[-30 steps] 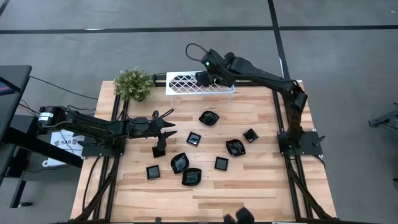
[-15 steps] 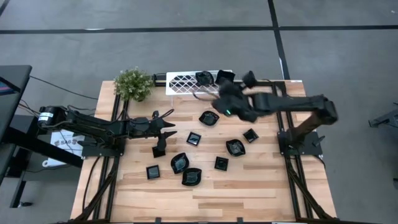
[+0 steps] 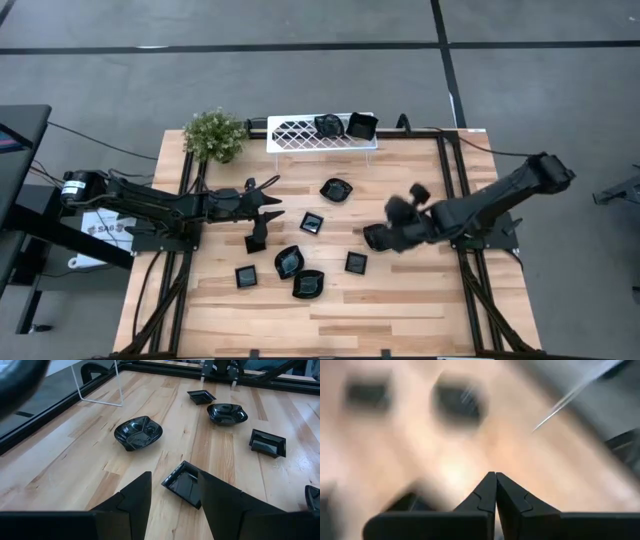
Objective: Pick & Place Mini shaped plates
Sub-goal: Stack the black leaf-shaped plate on top of the black leaf-shaped plate on the shelf
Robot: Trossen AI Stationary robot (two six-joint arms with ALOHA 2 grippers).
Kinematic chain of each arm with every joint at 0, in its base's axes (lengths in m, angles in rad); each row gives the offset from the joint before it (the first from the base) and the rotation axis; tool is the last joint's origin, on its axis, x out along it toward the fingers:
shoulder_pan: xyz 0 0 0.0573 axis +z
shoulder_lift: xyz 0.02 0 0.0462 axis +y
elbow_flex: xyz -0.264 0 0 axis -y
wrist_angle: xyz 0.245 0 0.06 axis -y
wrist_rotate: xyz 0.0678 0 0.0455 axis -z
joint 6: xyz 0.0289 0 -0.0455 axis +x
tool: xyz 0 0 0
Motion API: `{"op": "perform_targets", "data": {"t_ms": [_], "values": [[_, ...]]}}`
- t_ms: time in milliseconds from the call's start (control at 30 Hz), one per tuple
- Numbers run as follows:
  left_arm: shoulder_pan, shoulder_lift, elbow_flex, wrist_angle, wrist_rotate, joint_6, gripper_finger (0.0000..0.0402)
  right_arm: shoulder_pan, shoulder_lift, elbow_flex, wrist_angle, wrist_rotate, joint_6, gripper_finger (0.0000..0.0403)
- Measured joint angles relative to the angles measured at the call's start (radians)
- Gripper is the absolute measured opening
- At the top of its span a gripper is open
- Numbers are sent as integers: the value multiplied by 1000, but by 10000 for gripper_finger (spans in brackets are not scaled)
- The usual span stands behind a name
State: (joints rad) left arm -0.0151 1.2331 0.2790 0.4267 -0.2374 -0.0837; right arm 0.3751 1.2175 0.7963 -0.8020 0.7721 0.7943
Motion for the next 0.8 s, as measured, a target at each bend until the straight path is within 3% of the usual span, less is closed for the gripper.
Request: {"op": "perform_targets", "data": {"t_ms": [67, 200, 367, 633, 800], "values": [[0, 0, 0, 0, 0, 0, 163, 37, 23, -42, 26, -114, -43, 5], [0, 0, 0, 0, 53, 0, 163, 88, 65, -56, 17, -239, -221, 1], [0, 0, 0, 2, 135, 25, 163, 110, 71, -56, 131, -227, -245, 3], [0, 0, 0, 8, 137, 27, 163, 57, 71, -55, 298, -196, -254, 5], [0, 0, 0, 10, 137, 27, 163, -19, 81, -55, 297, -199, -255, 21]]}}
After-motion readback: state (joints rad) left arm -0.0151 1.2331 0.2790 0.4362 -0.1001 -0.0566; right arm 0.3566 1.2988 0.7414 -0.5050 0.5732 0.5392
